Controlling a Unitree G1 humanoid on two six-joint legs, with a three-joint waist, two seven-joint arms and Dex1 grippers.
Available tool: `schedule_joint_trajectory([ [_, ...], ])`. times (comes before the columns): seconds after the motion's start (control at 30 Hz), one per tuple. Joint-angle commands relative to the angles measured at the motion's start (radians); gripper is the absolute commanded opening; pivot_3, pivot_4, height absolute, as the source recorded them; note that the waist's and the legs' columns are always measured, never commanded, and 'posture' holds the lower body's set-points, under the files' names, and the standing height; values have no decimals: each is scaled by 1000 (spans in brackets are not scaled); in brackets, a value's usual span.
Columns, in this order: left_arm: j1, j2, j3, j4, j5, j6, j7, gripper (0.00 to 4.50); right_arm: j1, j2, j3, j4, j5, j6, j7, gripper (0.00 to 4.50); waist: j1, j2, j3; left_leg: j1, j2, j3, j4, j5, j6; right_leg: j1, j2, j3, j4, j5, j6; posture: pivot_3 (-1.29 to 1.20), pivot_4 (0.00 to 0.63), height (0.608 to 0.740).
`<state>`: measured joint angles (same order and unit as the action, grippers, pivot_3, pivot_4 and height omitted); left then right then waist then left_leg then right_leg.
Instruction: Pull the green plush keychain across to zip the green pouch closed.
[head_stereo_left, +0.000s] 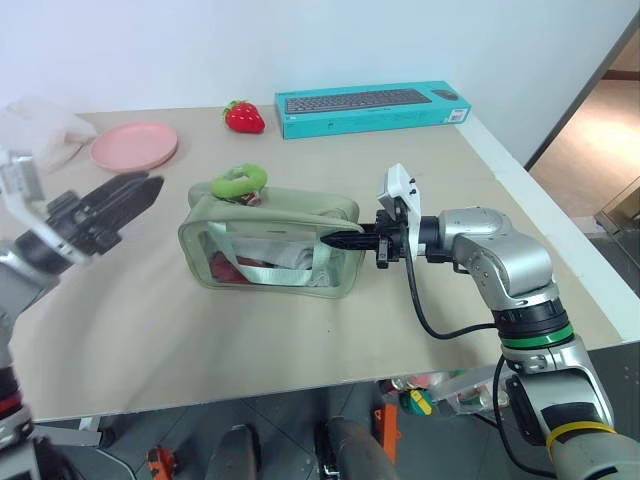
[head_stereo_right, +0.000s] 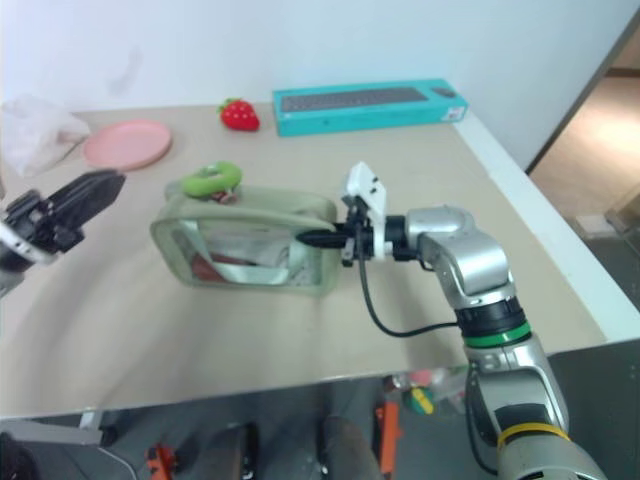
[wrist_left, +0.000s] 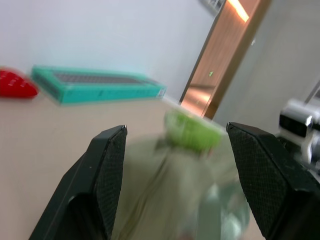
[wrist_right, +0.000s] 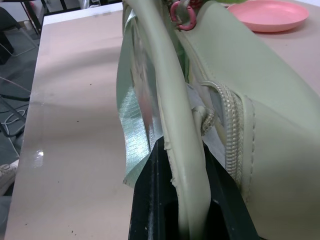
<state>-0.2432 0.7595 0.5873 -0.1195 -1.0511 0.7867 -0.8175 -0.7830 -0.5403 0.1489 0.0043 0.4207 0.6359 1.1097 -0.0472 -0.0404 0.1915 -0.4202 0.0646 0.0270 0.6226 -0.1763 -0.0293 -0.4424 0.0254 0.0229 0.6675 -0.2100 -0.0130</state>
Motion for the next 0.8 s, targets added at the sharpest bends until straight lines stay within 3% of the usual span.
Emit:
schedule_joint_trajectory([
  [0.03,58,17,-12,-32,44,-35,-51,3287,-12,5,-13,-21,13,-9,3,0,1,-1,0,0,0,0,0,0,0,0,0,-1,0,0,0,0,150,740],
  [0.2,80,-11,-96,-49,100,-55,-57,3287,-13,3,-12,-20,11,-9,4,0,2,-1,0,0,0,0,1,0,0,0,0,0,0,-2,-6,0,150,740],
  [0.47,10,-49,-194,6,161,-93,-74,3287,-10,-5,-19,-34,15,3,-4,0,2,-1,-1,0,0,0,0,0,0,0,1,0,0,1,-1,0,150,740],
  [0.8,-7,-65,-200,2,163,-102,-93,42,-4,-13,-20,-38,16,5,-8,0,2,-1,-1,-1,0,0,0,0,0,0,1,1,0,1,-1,0,150,740],
])
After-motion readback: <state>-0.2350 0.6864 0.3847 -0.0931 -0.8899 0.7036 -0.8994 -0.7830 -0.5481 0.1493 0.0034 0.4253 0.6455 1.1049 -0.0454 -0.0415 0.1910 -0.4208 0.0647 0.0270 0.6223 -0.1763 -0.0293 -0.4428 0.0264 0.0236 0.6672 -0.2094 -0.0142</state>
